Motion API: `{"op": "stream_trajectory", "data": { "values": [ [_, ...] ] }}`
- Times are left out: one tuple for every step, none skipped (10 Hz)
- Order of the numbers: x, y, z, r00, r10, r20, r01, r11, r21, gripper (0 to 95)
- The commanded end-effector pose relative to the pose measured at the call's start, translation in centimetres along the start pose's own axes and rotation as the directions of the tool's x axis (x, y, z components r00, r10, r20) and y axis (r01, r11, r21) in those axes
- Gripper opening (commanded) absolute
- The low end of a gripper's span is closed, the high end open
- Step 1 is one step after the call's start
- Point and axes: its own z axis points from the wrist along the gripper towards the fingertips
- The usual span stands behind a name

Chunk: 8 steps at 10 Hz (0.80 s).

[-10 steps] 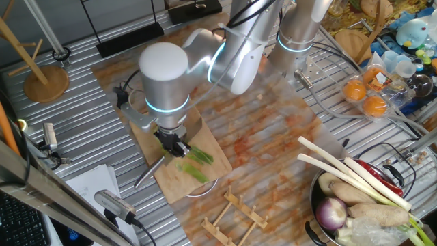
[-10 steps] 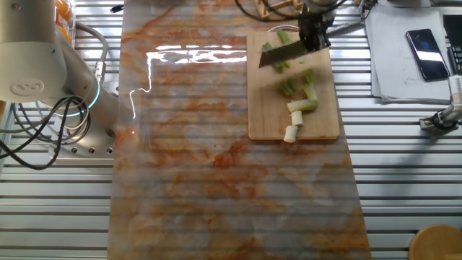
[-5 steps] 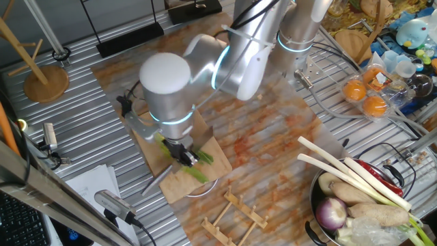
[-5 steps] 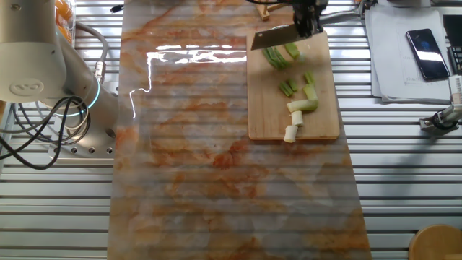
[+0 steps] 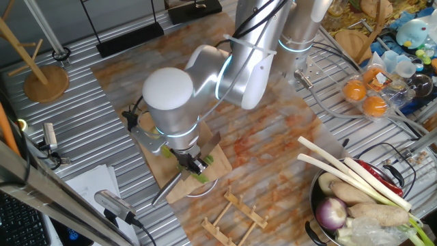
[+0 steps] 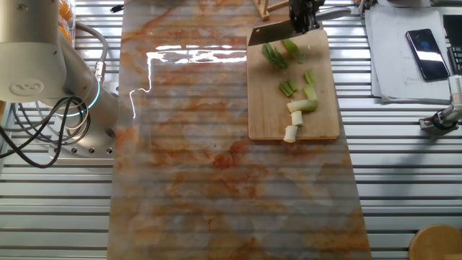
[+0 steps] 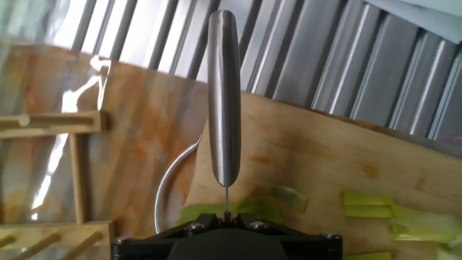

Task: Chop the scallions

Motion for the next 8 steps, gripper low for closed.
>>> {"op": "stream_trajectory", "data": {
  "values": [
    [0.4, 0.1, 0.1, 0.998, -0.032, -0.049, 0.031, 0.999, -0.022, 0.0],
    [0.5, 0.2, 0.2, 0.998, -0.039, -0.055, 0.038, 0.999, -0.024, 0.0],
    [0.6, 0.5, 0.3, 0.997, -0.046, -0.069, 0.045, 0.999, -0.027, 0.0],
    [0.6, 0.5, 0.3, 0.996, -0.048, -0.072, 0.046, 0.999, -0.027, 0.0],
    [0.8, 0.5, 0.4, 0.993, -0.065, -0.095, 0.062, 0.997, -0.036, 0.0],
    [1.1, 0.5, 0.6, 0.993, -0.073, -0.091, 0.07, 0.997, -0.04, 0.0],
    [1.3, 0.5, 0.6, 0.993, -0.076, -0.089, 0.073, 0.996, -0.042, 0.0],
    [1.7, 0.5, 0.6, 0.992, -0.091, -0.089, 0.087, 0.995, -0.045, 0.0]
  ]
}}
